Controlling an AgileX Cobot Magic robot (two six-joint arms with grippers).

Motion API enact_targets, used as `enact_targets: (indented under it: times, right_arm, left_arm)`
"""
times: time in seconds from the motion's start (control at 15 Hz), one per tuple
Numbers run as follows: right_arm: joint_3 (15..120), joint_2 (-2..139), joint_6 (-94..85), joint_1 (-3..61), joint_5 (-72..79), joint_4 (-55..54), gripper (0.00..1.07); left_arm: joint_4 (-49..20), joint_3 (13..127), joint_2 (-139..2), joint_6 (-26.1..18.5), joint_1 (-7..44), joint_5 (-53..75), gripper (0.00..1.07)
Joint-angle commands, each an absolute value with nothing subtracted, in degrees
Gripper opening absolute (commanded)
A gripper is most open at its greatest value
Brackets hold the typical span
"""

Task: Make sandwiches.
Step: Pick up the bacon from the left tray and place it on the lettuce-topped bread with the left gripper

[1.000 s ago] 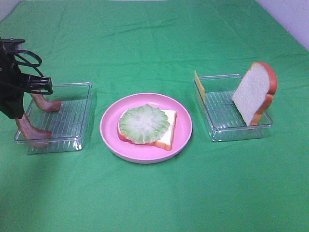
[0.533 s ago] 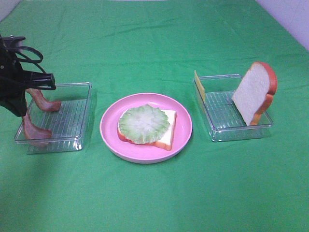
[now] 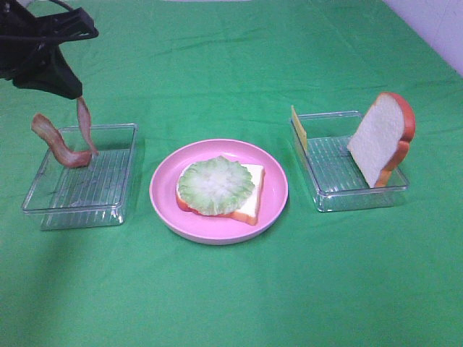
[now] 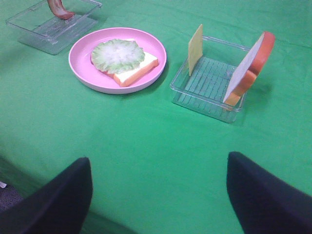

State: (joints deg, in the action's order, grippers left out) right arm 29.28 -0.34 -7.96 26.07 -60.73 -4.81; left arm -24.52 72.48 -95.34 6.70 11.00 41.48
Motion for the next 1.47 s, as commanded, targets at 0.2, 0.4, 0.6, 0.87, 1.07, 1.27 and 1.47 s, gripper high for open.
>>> enact_targets:
  times: [0.2,0.4,0.6,0.87,1.07,1.27,1.47]
  right_arm:
    - [29.0,-1.1,-8.5,26.3,-60.8,-5.0,0.72]
    - [29.0,-1.1,-8.5,26.3,-60.8,-5.0,0.72]
    - [29.0,-1.1,-8.5,26.3,-60.8,-5.0,0.72]
    - [29.0,-1.1,-8.5,26.3,-60.8,-5.0,0.72]
    - [29.0,-1.1,-8.5,26.3,-60.8,-5.0,0.72]
    - [29.0,-1.1,-8.5,26.3,-60.8,-5.0,0.72]
    - [29.0,-1.1,-8.5,26.3,-60.8,-5.0,0.72]
  left_arm:
    - [-42.5,72.5,-96.7,-5.4,14.5,36.2,0.00]
    - [-50.3,72.5,-100.4,-10.7,20.2,33.3,0.00]
    - [-56.9,72.5,-106.0,-16.3,26.3,30.1,0.00]
    - [-65.4,72.5,-111.4,-22.9,31.3,27.5,0.00]
    - [-74.4,72.6,-113.6,-32.7,32.7,27.7,0.00]
    - [-76.4,72.6,-113.8,-39.1,32.7,27.6,0.00]
    - [-73.0,72.6,-113.8,-37.5,31.7,27.7,0.00]
